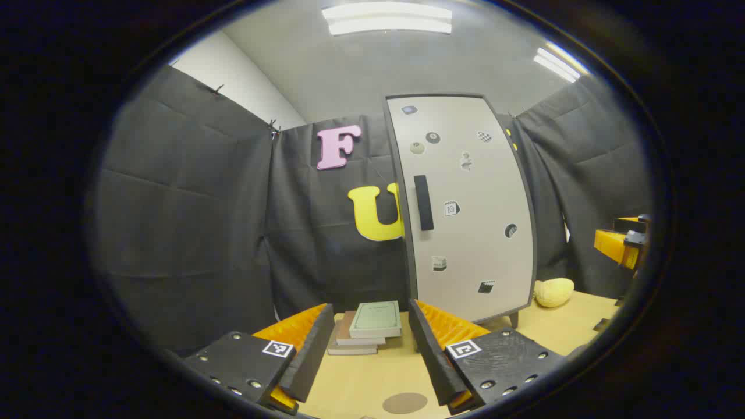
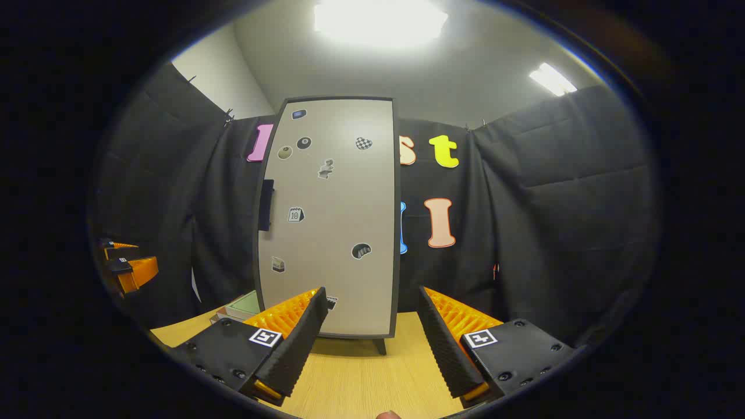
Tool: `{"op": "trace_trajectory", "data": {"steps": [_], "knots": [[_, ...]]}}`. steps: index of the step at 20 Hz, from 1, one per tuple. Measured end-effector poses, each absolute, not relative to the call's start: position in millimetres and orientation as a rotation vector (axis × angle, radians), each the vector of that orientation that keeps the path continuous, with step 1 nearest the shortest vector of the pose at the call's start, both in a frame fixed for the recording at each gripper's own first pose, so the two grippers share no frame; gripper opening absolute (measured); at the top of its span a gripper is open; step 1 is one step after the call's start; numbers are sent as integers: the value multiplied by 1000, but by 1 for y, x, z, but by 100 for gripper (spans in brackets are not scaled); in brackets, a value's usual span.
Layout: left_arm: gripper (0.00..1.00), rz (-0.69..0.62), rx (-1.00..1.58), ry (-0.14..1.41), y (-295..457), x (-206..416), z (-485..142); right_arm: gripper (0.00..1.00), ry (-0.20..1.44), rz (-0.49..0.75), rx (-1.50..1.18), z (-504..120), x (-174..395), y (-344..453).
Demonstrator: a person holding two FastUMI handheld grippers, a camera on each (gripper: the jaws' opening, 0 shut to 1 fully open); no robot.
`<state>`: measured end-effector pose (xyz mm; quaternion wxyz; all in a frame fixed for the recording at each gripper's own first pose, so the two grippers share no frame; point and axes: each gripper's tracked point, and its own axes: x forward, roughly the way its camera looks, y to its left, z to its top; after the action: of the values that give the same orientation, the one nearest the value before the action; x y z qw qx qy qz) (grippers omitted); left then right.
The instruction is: Open the cabinet door with the right hand, grasp the bottle in the cabinet with the left hand and place it on the coaster, then close the cabinet door with the right hand.
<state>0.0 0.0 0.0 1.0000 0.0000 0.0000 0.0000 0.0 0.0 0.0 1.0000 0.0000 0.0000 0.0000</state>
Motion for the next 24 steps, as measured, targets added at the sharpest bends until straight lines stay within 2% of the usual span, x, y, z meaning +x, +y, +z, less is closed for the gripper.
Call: {"op": "trace_trajectory", "data": {"steps": [1,11,12,13,14,15,20,21,24], "knots": [[77,1,-3,-2,0,1,2,97,0,-1,-5,0,1,0],[77,8,-5,-4,5,1,2,98,7,1,8,0,4,1],[80,8,-4,-4,6,1,1,98,7,1,9,0,4,0],[77,8,-3,-3,6,1,1,98,6,0,10,1,4,1],[80,9,-3,-3,6,2,1,98,6,2,11,1,4,1],[77,9,-5,-2,6,3,2,98,5,4,15,2,4,2],[77,15,-9,-8,8,3,3,98,2,10,18,6,8,5],[80,16,-6,-8,10,4,4,98,7,11,19,5,9,5],[77,24,-7,-2,14,6,0,98,16,18,20,6,12,8]]}}
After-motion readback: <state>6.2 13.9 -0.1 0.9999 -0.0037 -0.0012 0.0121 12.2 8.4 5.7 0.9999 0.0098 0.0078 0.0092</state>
